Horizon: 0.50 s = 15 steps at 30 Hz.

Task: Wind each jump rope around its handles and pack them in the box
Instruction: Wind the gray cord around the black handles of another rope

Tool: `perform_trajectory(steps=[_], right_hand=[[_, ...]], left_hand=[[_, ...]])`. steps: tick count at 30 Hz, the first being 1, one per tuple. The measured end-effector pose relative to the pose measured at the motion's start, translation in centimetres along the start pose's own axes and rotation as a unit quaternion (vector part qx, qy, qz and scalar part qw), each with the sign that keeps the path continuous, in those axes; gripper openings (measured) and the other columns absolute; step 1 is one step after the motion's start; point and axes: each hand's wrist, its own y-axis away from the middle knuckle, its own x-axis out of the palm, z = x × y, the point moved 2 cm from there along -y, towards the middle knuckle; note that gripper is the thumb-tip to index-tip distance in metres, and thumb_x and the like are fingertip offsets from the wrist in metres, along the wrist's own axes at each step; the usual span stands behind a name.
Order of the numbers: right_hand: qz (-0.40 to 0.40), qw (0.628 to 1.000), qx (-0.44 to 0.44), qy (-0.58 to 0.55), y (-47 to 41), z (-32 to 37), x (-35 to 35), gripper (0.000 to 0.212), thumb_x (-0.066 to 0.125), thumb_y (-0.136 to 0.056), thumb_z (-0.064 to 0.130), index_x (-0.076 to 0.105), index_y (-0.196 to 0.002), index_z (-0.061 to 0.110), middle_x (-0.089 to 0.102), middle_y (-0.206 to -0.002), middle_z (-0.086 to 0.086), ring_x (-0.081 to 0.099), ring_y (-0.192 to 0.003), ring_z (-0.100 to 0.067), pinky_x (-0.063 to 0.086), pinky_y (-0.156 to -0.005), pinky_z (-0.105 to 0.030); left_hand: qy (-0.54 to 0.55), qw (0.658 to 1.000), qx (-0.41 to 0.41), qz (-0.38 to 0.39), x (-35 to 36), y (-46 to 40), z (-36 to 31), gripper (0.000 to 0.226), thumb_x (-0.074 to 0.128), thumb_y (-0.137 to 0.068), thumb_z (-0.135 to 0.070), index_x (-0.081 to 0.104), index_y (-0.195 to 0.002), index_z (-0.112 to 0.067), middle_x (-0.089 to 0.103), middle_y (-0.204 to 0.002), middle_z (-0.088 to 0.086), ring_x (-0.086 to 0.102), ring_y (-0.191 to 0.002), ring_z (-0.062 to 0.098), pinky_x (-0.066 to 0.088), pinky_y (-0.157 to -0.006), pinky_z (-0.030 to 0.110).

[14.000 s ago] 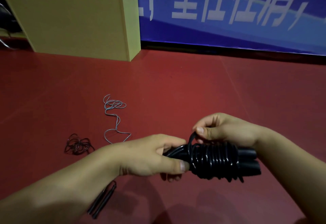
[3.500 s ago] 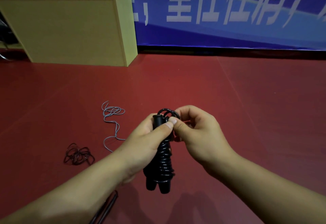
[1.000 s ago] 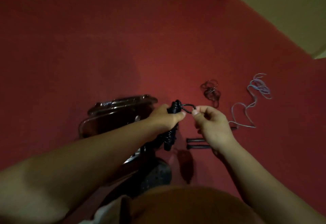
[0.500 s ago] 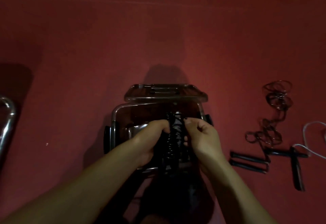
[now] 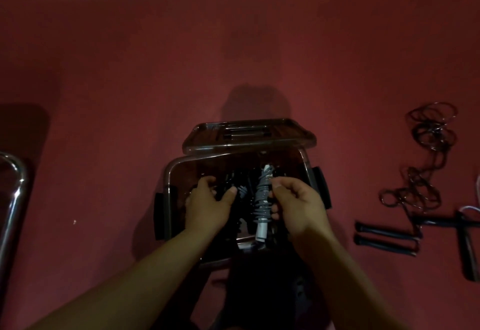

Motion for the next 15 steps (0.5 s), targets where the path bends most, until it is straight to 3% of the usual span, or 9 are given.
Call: perform_trajectory(steps=[1, 3, 8, 10, 12, 15], right_hand=[[0.004, 1.000, -0.003, 0.004, 0.0, 0.3, -0.4, 0.014, 0.055, -0.098, 0.016, 0.069, -0.100, 0.020, 0.067, -0.076, 0.004, 0.057, -0.061, -0.006, 0.050, -0.058, -0.023], [0.030, 1.000, -0.009, 0.005, 0.2, 1.1, -1.0, 0.016, 0.054, -0.098, 0.014, 0.069, -0.099, 0.019, 0.066, -0.073, 0.006, 0.056, -0.058, -0.006, 0.048, -0.055, -0.023], [0.050, 0.997, -0.031, -0.043, 0.8, 3.1, -5.6, 0.015, 0.055, -0.097, 0.012, 0.069, -0.097, 0.017, 0.065, -0.077, 0.003, 0.053, -0.058, -0.007, 0.044, -0.050, -0.019], [0.001, 0.998, -0.049, -0.030, 0.9, 3.4, -8.8, 0.013, 0.056, -0.096, 0.012, 0.068, -0.097, 0.017, 0.062, -0.071, 0.002, 0.050, -0.054, -0.005, 0.042, -0.049, -0.016], [-0.061, 0.996, -0.044, -0.042, 0.9, 2.7, -12.6, 0.011, 0.059, -0.095, 0.010, 0.068, -0.098, 0.015, 0.059, -0.066, 0.002, 0.049, -0.052, -0.005, 0.042, -0.049, -0.015], [-0.138, 0.989, -0.029, -0.037, 0.9, -0.1, -18.5, 0.009, 0.062, -0.093, 0.008, 0.067, -0.099, 0.010, 0.065, -0.078, -0.003, 0.057, -0.069, -0.013, 0.047, -0.065, -0.021]], left_hand=[[-0.055, 0.997, 0.039, -0.024, 0.0, 0.5, -0.4, 0.064, 0.070, -0.083, -0.049, 0.046, -0.136, -0.024, 0.052, -0.129, 0.002, 0.046, -0.125, 0.023, 0.043, -0.101, 0.041], [-0.065, 0.990, 0.112, -0.057, -0.3, 2.0, -1.6, 0.065, 0.068, -0.081, -0.052, 0.045, -0.136, -0.027, 0.051, -0.129, -0.001, 0.041, -0.126, 0.020, 0.039, -0.105, 0.045], [0.015, 0.967, 0.253, -0.034, 0.4, 4.9, -5.3, 0.046, 0.063, -0.076, -0.056, 0.051, -0.118, -0.042, 0.056, -0.101, -0.022, 0.053, -0.106, 0.010, 0.040, -0.086, 0.020], [0.037, 0.961, 0.275, 0.009, 1.6, 5.9, -7.2, 0.036, 0.066, -0.077, -0.052, 0.051, -0.110, -0.048, 0.058, -0.099, -0.021, 0.055, -0.105, 0.008, 0.038, -0.083, 0.014], [0.039, 0.950, 0.307, 0.050, 3.4, 6.9, -9.4, 0.032, 0.064, -0.076, -0.056, 0.055, -0.105, -0.048, 0.061, -0.096, -0.020, 0.058, -0.100, 0.006, 0.041, -0.083, 0.018], [0.031, 0.933, 0.335, 0.126, 7.1, 8.2, -12.7, 0.022, 0.069, -0.081, -0.047, 0.061, -0.100, -0.040, 0.064, -0.091, -0.014, 0.062, -0.087, 0.000, 0.043, -0.078, 0.011]])
